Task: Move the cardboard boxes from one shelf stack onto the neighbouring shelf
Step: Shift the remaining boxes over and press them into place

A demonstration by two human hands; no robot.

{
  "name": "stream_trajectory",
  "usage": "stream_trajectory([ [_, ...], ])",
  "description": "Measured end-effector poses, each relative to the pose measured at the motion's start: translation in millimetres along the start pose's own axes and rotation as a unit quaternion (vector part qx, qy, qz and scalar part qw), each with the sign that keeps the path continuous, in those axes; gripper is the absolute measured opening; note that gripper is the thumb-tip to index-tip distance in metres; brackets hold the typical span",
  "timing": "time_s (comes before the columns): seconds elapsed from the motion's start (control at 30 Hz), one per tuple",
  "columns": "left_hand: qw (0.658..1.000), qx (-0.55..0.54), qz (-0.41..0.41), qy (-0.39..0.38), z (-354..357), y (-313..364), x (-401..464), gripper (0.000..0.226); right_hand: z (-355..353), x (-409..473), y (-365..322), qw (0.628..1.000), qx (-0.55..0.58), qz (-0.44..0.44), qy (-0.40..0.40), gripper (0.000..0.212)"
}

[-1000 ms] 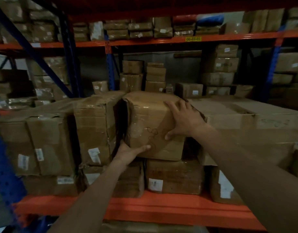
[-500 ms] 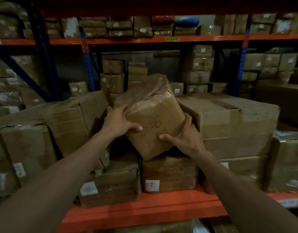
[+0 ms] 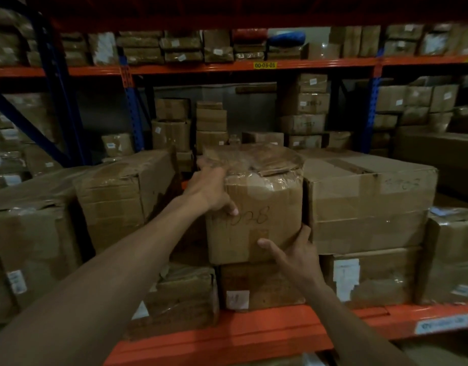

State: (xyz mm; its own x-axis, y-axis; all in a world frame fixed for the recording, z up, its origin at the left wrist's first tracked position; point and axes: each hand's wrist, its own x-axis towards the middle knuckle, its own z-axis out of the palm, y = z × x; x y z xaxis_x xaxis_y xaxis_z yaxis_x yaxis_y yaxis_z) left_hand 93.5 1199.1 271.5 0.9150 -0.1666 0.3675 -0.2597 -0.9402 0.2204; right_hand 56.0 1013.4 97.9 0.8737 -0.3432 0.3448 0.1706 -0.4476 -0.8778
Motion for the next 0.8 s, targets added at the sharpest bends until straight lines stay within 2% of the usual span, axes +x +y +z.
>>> stream_trajectory([
  [0.1, 1.000, -0.003, -0.001, 0.008, -2, -6, -6, 0.117, 1, -2, -8, 1.000, -0.013, 0.010, 0.000, 0.111],
  [0.2, 1.000, -0.021, 0.008, 0.017, 0, -8, -14, 0.117, -5, -2, -23, 0.996, -0.061, 0.066, 0.000, 0.119],
  [0.27, 0.999, -0.028, 0.022, 0.023, 4, -15, -20, 0.116, -18, 3, -41, 0.986, -0.127, 0.104, -0.021, 0.103],
  [0.33, 0.996, -0.027, 0.047, 0.065, 6, -28, -31, 0.115, -36, 8, -66, 0.964, -0.238, 0.089, -0.077, 0.064],
  [0.37, 0.991, -0.016, 0.071, 0.113, 5, -35, -37, 0.113, -45, 11, -80, 0.951, -0.284, 0.072, -0.099, 0.048],
  [0.43, 0.961, 0.039, 0.122, 0.245, -3, -52, -48, 0.105, -61, 19, -112, 0.936, -0.334, 0.040, -0.101, 0.033],
  [0.5, 0.929, 0.062, 0.103, 0.350, -15, -71, -53, 0.104, -66, 24, -146, 0.928, -0.366, 0.005, -0.069, 0.026],
  [0.57, 0.931, 0.002, 0.012, 0.366, -24, -92, -58, 0.114, -60, 24, -178, 0.909, -0.414, -0.052, -0.001, 0.019],
  [0.63, 0.937, -0.095, -0.071, 0.329, -26, -110, -65, 0.127, -43, 24, -205, 0.891, -0.430, -0.138, 0.046, 0.021],
  [0.7, 0.942, -0.129, -0.079, 0.300, -23, -125, -76, 0.140, -17, 23, -228, 0.893, -0.387, -0.228, -0.002, 0.023],
  [0.8, 0.936, -0.131, -0.067, 0.321, -6, -137, -92, 0.148, 28, 13, -259, 0.866, -0.358, -0.338, -0.087, 0.055],
])
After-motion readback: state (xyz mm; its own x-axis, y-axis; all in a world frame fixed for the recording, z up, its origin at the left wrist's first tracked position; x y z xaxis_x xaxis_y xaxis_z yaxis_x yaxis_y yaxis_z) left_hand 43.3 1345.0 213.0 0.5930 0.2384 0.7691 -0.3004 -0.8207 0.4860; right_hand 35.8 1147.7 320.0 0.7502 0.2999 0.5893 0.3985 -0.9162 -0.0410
